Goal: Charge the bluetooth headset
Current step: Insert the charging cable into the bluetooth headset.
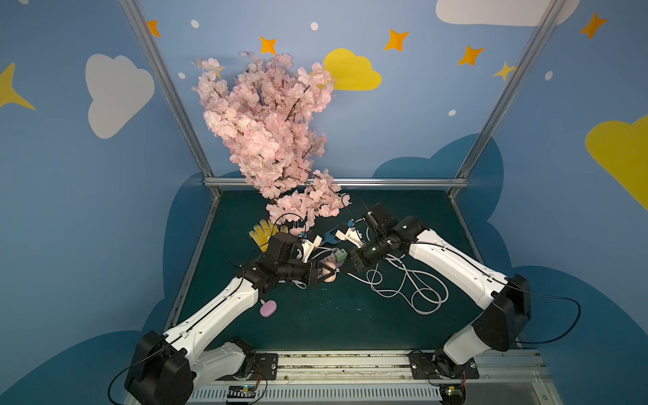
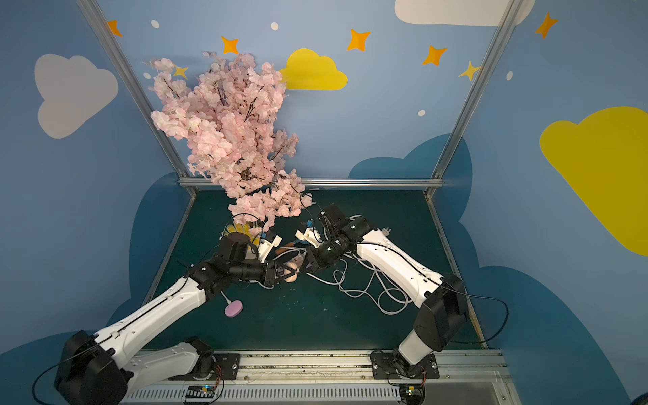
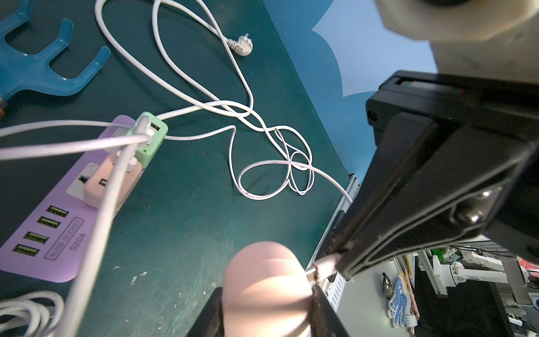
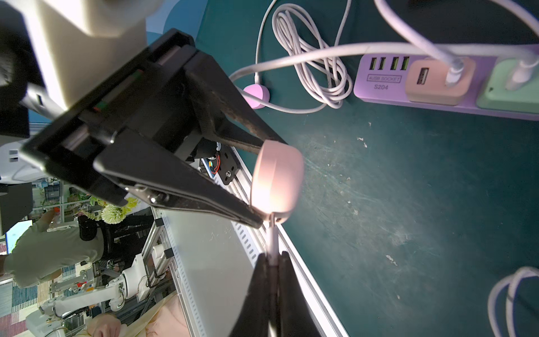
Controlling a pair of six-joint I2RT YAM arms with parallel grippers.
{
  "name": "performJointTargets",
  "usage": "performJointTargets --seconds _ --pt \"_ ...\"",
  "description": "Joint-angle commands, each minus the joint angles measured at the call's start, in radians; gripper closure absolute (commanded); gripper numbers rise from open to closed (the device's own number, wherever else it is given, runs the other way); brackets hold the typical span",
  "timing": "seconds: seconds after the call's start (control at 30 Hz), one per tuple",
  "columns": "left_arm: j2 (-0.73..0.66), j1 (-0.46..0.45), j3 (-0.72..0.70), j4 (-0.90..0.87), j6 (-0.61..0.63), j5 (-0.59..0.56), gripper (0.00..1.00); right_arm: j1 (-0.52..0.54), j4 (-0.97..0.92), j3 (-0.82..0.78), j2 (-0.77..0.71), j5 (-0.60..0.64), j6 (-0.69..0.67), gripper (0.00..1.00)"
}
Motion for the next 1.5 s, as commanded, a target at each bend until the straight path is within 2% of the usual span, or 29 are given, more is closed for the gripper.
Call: performJointTargets --seconds 0.0,0.47,1.1,1.47 --pt "-0.024 -0.043 0.062 0.082 0.009 0.211 0.97 0.013 0.163 -0.016 -0.002 0.041 -0.016 1.0" --pt "-0.017 -0.04 0.061 0.081 0.004 0.196 0.97 -0.006 0.154 -0.06 -0.06 0.029 -0.018 1.0" --pt "0.01 -0.037 0.065 0.079 0.016 0.185 0.97 -0.036 0.034 -0.058 -0.129 0.035 -0.049 1.0" --pt "0.041 -0.025 0.07 0.088 0.015 0.189 0.97 -0.041 -0.094 -0.054 -0.21 0.124 -0.093 1.0"
